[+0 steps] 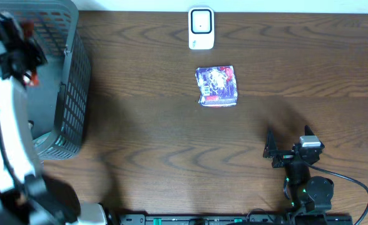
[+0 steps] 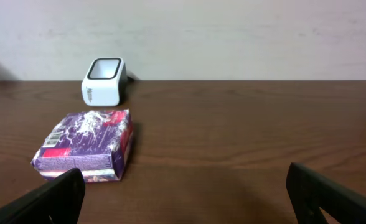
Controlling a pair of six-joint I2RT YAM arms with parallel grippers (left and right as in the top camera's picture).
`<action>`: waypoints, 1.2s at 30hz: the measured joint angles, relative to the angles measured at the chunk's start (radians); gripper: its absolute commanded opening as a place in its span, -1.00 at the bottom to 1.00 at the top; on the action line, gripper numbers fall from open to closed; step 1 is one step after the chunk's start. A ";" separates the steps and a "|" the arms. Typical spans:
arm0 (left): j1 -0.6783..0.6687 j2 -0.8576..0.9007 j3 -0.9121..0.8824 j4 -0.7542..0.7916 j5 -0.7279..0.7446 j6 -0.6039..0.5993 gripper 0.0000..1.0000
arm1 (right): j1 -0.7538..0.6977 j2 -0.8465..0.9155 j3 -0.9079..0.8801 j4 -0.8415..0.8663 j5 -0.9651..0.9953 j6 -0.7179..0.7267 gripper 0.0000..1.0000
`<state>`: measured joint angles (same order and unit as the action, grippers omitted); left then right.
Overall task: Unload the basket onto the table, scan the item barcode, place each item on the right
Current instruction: 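Grasp the red-orange bar wrapper with the left gripper and lift, then carry the red wrapper to the scanner beside the purple package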
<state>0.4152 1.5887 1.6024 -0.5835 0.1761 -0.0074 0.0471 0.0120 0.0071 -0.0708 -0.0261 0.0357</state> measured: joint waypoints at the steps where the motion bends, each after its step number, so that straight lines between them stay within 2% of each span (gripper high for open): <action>1: 0.001 -0.039 0.003 0.027 0.035 -0.020 -0.85 | 0.000 0.000 0.000 0.000 0.000 0.000 0.98; 7: 0.000 -0.182 0.003 0.146 0.181 -0.151 -0.85 | 0.000 0.000 0.000 0.000 0.000 0.000 0.98; 12: 0.000 -0.260 0.003 0.169 0.222 -0.216 -0.85 | 0.000 0.000 0.000 0.000 0.000 0.000 0.99; 18: -0.005 -0.280 0.003 0.172 0.262 -0.263 -0.86 | 0.000 0.000 0.000 0.000 0.000 0.000 0.98; 21: -0.025 -0.275 0.003 0.226 0.299 -0.316 -0.86 | 0.000 0.000 0.000 0.000 0.000 0.000 0.98; 29: -0.141 -0.306 0.003 0.413 0.383 -0.582 -0.86 | 0.000 0.000 0.000 0.000 0.000 0.000 0.98; 33: -0.247 -0.336 0.003 0.398 0.398 -0.648 -0.86 | 0.000 0.000 0.000 0.000 0.000 0.000 0.99; 36: -0.325 -0.337 0.003 0.323 0.401 -0.669 -0.85 | 0.000 0.000 0.000 0.000 0.000 0.000 0.98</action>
<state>0.0898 1.2518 1.6054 -0.2604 0.5774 -0.6765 0.0471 0.0120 0.0071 -0.0711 -0.0261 0.0357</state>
